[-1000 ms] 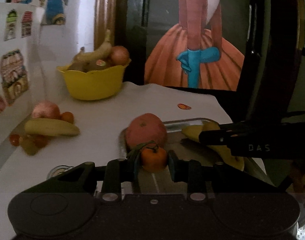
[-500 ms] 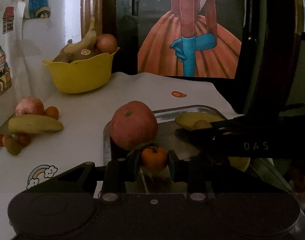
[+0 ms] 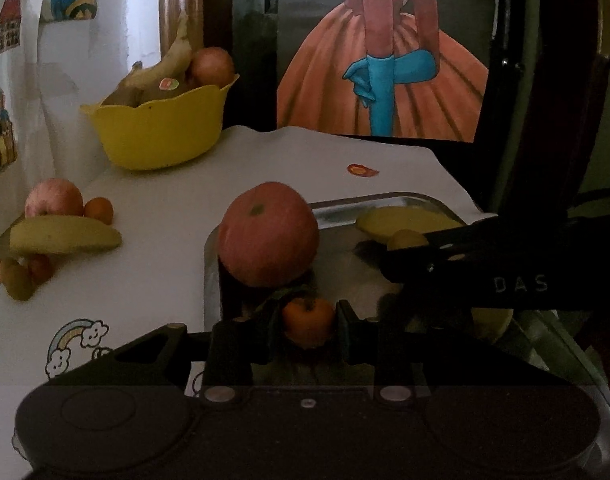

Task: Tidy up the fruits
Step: 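Lower the tangerine onto the tray and open the left tool while the right tool releases the kiwi, then lift both open tools up and away from the tray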

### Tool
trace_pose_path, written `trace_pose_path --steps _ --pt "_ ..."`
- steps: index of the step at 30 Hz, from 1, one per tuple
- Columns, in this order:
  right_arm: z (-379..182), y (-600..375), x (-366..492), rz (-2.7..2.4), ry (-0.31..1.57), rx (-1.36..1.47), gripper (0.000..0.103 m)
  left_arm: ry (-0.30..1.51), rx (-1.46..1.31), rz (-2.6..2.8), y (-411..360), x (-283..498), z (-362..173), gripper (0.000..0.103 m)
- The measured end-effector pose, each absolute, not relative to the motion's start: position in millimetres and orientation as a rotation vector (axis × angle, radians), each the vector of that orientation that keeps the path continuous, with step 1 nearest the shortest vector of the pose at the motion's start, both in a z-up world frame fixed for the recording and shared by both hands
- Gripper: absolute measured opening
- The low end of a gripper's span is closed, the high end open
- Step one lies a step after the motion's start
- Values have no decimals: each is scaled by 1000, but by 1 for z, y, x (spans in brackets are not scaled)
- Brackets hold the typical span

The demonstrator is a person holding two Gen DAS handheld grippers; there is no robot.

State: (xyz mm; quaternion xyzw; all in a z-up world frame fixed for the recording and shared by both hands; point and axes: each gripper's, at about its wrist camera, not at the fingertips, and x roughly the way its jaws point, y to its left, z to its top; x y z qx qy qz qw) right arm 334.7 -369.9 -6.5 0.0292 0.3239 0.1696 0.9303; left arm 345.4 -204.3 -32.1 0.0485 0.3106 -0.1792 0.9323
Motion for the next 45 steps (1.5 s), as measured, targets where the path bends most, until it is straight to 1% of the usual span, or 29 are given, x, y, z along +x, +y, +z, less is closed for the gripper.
trace_pose_path --steps 1,3,5,7,8,9,11,13,16,18,19,20,21,24,25,31,34,36,45 --pt "-6 -369 335 346 664 59 31 638 93 -365 -203 346 -32 39" --pt "-7 -368 335 343 664 59 31 640 80 -355 -201 346 -31 51" --pt "-7 -368 336 343 665 59 32 643 67 -349 -198 345 -30 57" --pt "-7 -368 336 341 664 64 34 638 52 -355 -193 341 -27 59" --pt "-7 -369 335 340 664 70 34 634 46 -356 -191 339 -25 63" --pt "-6 -369 333 337 662 76 35 628 40 -355 -189 336 -23 70" --pt "-3 -370 329 334 648 83 40 611 21 -338 -182 329 -17 79" --pt "3 -370 322 334 629 85 47 597 -1 -326 -175 323 -10 80" --pt "17 -368 311 328 593 83 55 577 -22 -310 -164 314 1 83" --pt "27 -366 303 322 567 80 58 559 -32 -301 -156 305 9 89" --pt "33 -365 299 318 554 80 61 547 -39 -296 -151 301 13 91" --pt "38 -364 295 314 541 79 63 535 -44 -289 -148 297 18 94" --pt "43 -364 291 310 530 78 67 520 -49 -281 -144 292 22 98" --pt "58 -360 277 296 495 73 77 476 -70 -253 -131 278 34 102" --pt "62 -359 273 293 487 69 80 465 -78 -243 -126 274 38 102" --pt "84 -345 243 281 431 30 95 413 -115 -197 -98 246 56 102" --pt "93 -340 226 278 407 25 100 389 -126 -182 -83 230 64 102" --pt "99 -336 213 276 388 27 103 377 -126 -171 -74 219 68 102" --pt "121 -314 145 217 319 -13 103 338 -142 -143 -35 167 82 102"
